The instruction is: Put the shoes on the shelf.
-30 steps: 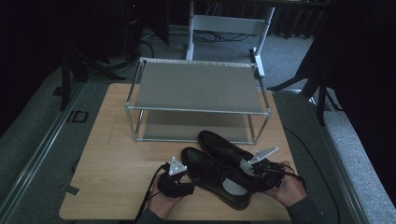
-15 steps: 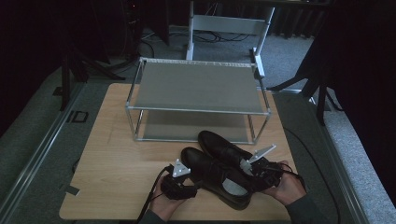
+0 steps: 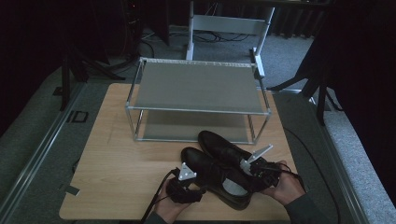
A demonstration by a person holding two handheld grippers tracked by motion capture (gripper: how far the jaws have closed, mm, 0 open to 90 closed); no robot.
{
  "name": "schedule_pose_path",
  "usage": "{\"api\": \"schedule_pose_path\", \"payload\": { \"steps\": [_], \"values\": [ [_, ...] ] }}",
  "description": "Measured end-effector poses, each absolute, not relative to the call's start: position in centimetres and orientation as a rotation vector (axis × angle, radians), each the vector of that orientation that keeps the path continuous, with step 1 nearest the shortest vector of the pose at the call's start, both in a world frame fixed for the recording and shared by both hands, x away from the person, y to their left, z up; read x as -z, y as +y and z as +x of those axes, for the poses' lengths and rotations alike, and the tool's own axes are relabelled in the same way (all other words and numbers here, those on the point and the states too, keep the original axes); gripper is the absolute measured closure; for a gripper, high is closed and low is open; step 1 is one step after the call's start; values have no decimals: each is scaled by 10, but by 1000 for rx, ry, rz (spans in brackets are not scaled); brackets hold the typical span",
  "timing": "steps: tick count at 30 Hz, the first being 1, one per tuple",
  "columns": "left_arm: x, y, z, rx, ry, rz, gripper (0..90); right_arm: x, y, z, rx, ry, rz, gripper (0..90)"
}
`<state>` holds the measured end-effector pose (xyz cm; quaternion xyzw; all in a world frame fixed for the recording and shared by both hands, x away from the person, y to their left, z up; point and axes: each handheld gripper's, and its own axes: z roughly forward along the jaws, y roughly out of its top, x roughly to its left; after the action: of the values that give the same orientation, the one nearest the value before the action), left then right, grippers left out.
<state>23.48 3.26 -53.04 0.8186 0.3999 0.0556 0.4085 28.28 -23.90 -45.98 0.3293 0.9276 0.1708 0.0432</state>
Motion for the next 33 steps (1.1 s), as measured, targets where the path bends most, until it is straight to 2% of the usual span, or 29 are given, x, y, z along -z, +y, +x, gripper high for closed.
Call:
{"api": "schedule_pose_path", "payload": {
  "steps": [4,19,24,30,32,33],
  "values": [
    [533,17,226,-82,935,2093,482,460,-239,283,-522,2840,1012,359],
    [529,1,218,-46,847,2127,524,464,-236,285,-473,2849,1004,371],
    [528,0,220,-35,839,2123,525,468,-234,287,-432,2861,1007,406],
    [526,-1,221,-47,835,2114,525,475,-232,289,-386,2865,1004,501],
    [524,-2,222,-55,828,2109,524,474,-234,291,-396,2867,1019,571],
    [524,-2,222,-55,828,2109,524,474,-234,291,-396,2867,1019,571]
  ]
}}
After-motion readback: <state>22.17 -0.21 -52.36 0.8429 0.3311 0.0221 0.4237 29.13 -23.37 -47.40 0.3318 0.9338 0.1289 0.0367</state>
